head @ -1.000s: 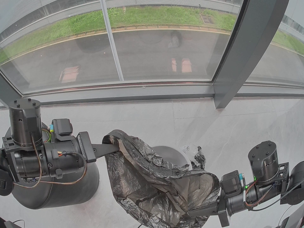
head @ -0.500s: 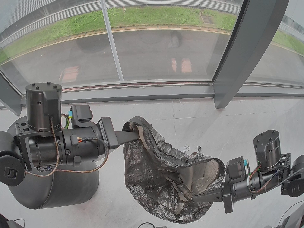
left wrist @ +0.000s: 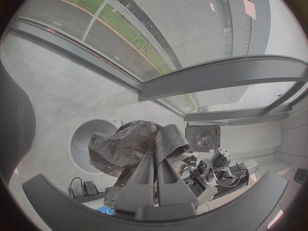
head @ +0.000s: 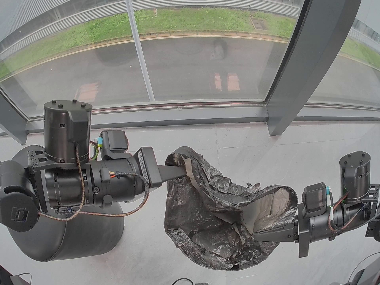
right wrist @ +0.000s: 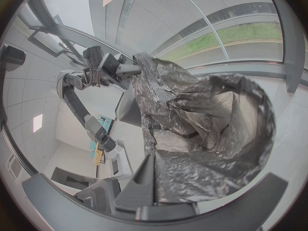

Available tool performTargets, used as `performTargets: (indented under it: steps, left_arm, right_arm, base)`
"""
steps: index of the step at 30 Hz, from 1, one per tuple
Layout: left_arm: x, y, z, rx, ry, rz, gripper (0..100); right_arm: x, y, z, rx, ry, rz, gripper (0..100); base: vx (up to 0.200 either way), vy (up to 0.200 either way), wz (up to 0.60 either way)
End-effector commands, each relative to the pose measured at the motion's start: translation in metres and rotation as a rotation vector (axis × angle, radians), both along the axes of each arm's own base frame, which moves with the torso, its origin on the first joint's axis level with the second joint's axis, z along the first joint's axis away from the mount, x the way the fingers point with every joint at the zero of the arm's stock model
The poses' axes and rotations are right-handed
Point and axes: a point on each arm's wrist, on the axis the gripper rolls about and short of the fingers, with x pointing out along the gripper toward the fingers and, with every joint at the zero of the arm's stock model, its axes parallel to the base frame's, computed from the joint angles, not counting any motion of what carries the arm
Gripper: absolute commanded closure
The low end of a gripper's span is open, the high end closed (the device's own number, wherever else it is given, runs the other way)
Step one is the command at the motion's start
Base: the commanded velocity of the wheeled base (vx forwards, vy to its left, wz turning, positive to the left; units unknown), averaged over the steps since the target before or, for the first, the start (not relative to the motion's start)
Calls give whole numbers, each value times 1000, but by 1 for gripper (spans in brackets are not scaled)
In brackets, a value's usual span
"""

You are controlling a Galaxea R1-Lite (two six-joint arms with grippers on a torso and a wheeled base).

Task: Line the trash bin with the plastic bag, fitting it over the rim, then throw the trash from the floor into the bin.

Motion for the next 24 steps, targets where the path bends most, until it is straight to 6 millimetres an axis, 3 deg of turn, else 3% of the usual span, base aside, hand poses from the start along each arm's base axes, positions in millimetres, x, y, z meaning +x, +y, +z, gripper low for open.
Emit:
performTargets:
  steps: [1, 11, 24]
  left_arm:
    - [1, -1, -1, 2, 2, -1, 100]
    - [12, -3, -16, 34, 37, 24, 100]
    - [35, 20, -45, 89, 121, 130, 100]
  right_arm:
    - [-4, -5, 8, 22, -32, -10, 100]
    - [7, 3, -10, -18, 43, 9, 100]
    - [58, 40, -64, -3, 16, 12, 100]
  base:
    - [0, 0, 0]
    - [0, 0, 0]
    - [0, 0, 0]
